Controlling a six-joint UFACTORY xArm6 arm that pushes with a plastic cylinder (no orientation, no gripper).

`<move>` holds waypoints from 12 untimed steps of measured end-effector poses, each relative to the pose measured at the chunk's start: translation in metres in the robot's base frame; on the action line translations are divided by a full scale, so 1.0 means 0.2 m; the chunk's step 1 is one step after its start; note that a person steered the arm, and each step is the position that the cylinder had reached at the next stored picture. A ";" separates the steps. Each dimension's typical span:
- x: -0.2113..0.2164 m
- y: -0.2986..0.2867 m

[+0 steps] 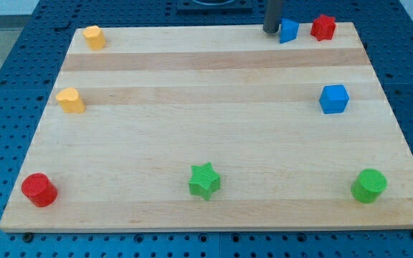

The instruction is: Push the blue triangle below the red star

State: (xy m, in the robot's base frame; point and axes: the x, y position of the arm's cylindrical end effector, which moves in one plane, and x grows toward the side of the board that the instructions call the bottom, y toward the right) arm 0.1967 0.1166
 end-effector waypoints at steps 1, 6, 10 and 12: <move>-0.03 0.01; 0.05 0.29; 0.03 0.16; 0.16 0.12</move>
State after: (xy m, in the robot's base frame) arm 0.2277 0.1414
